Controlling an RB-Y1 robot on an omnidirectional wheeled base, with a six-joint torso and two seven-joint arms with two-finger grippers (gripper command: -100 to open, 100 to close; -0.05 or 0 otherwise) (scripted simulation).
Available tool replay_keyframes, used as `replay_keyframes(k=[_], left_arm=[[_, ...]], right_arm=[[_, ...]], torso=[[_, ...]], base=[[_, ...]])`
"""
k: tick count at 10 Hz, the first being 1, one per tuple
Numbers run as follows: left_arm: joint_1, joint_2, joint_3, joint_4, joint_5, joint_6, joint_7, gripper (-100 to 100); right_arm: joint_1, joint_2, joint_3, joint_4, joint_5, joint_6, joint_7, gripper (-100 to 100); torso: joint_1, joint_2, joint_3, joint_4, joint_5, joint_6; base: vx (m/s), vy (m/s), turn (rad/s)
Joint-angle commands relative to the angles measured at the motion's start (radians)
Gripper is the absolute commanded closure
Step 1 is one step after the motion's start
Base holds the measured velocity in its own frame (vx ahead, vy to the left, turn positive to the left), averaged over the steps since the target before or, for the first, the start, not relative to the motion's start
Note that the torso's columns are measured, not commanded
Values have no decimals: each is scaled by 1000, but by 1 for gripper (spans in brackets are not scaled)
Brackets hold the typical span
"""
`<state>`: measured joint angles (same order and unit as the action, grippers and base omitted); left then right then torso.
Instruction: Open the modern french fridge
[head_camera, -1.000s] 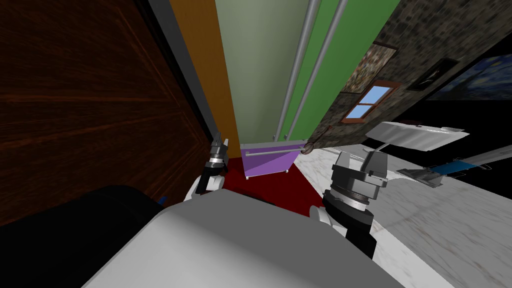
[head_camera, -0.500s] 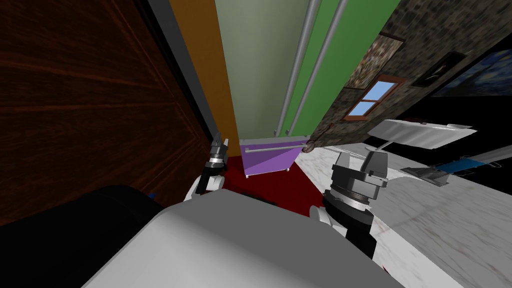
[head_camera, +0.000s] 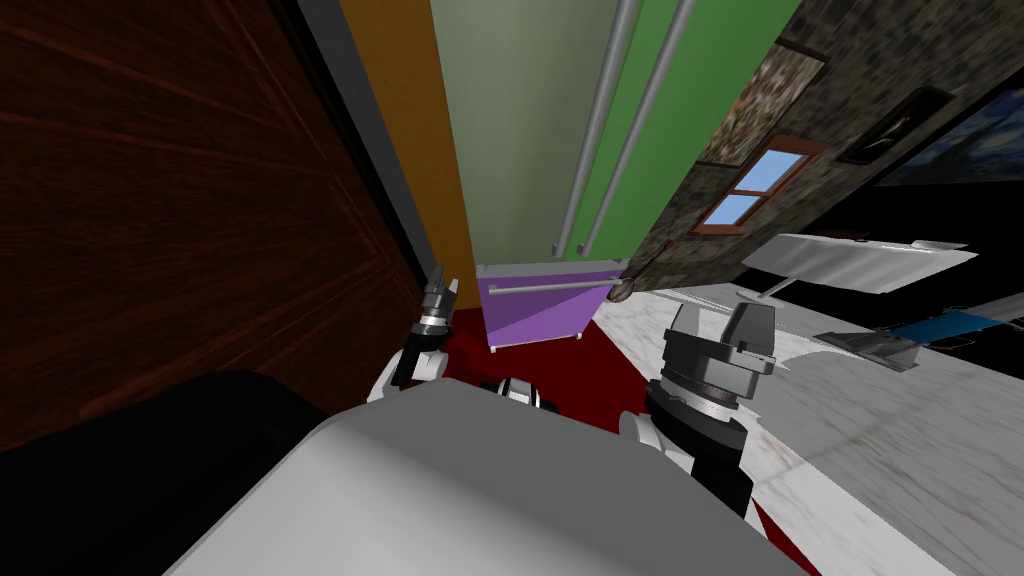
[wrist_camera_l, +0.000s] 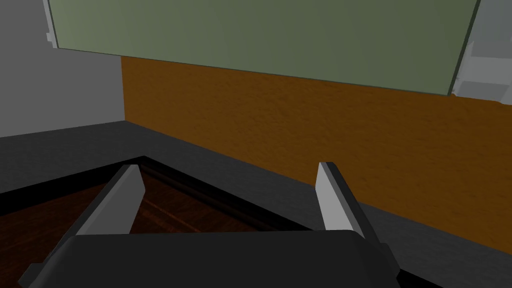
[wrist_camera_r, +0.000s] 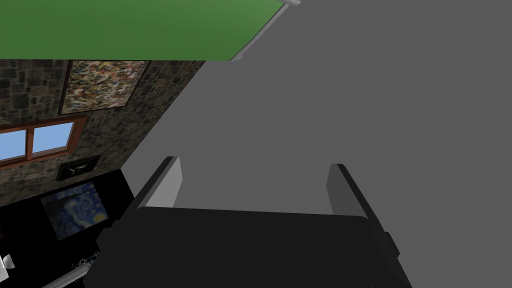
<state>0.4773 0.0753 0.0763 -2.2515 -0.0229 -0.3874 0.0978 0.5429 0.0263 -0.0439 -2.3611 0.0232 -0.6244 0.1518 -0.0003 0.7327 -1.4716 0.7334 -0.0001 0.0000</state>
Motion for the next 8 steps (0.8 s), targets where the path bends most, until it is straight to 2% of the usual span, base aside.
replay_keyframes(k=[1, 8], left_arm=[[-13, 39, 6, 59, 6, -13, 0, -100], [-53, 56, 22, 215, 21, -42, -1, -100]], right_arm=[[0, 0, 0, 0, 0, 0, 0, 0], [0, 0, 0, 0, 0, 0, 0, 0]], torso=[[-1, 2, -5, 3, 0, 0], [0, 5, -4, 5, 0, 0]], base=[[74, -38, 22], [63, -27, 18]])
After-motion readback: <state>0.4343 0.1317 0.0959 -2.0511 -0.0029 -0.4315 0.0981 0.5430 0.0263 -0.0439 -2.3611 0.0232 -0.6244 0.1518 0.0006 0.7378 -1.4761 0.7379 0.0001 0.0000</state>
